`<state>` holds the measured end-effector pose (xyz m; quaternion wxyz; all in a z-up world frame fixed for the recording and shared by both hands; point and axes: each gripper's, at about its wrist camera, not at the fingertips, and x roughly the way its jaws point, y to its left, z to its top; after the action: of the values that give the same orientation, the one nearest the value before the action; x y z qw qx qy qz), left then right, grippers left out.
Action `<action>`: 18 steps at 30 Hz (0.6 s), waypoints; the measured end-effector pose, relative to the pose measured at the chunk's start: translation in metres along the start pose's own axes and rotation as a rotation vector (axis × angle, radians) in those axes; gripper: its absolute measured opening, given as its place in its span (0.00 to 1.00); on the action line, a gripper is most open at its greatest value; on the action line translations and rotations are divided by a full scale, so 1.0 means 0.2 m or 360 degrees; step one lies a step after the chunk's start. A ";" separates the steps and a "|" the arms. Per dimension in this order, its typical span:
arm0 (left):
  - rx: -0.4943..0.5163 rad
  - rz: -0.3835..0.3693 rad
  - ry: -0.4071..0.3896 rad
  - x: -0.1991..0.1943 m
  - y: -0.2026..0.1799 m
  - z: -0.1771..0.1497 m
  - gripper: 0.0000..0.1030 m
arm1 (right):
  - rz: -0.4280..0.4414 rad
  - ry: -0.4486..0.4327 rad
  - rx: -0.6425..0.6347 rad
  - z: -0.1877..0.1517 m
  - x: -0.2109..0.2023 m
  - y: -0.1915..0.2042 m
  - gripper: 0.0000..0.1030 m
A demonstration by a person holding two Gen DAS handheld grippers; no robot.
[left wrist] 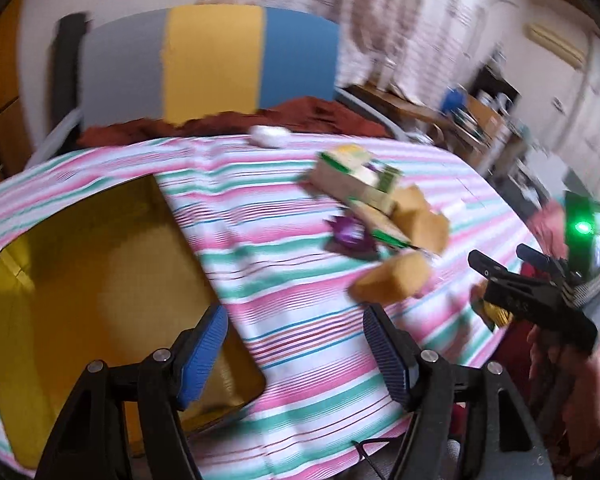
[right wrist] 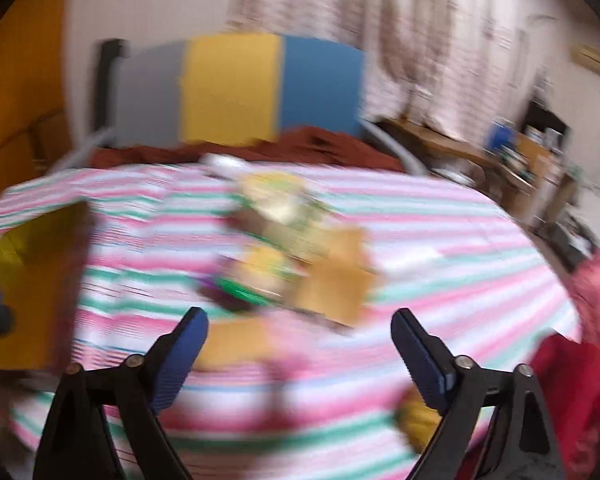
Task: Organize objects
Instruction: 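Grasp the yellow sponge with the left tool while the right tool grasps the yellow sock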
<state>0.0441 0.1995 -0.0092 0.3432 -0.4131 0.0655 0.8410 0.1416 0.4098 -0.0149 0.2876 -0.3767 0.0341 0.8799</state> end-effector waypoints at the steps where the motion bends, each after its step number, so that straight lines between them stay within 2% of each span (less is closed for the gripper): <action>1: 0.0034 -0.0019 0.0008 0.02 -0.03 0.01 0.70 | -0.0069 0.0056 0.0046 -0.03 0.04 -0.09 0.93; 5: 0.0161 -0.0111 0.0045 0.14 -0.19 0.05 0.71 | -0.0187 0.0224 0.0218 -0.10 0.14 -0.30 0.94; 7: 0.0227 -0.0139 0.0074 0.22 -0.28 0.07 0.71 | -0.0144 0.0312 0.0313 -0.12 0.19 -0.34 0.94; 9: 0.0297 -0.0169 0.0085 0.28 -0.35 0.07 0.71 | -0.0130 0.0369 0.0315 -0.13 0.23 -0.33 0.94; 13: 0.0393 -0.0144 0.0103 0.37 -0.45 0.07 0.71 | -0.0199 0.0372 0.0289 -0.17 0.25 -0.34 0.93; 14: 0.0414 -0.0132 0.0109 0.39 -0.46 0.06 0.71 | -0.0207 0.0371 0.0312 -0.18 0.26 -0.35 0.91; 18: 0.0479 -0.0074 0.0122 0.50 -0.49 0.06 0.71 | -0.0248 0.0357 0.0356 -0.18 0.27 -0.39 0.57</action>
<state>0.0563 0.3308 -0.0593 0.4177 -0.3904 0.1943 0.7971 0.1772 0.4912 -0.0659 0.3894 -0.4396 0.1342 0.7982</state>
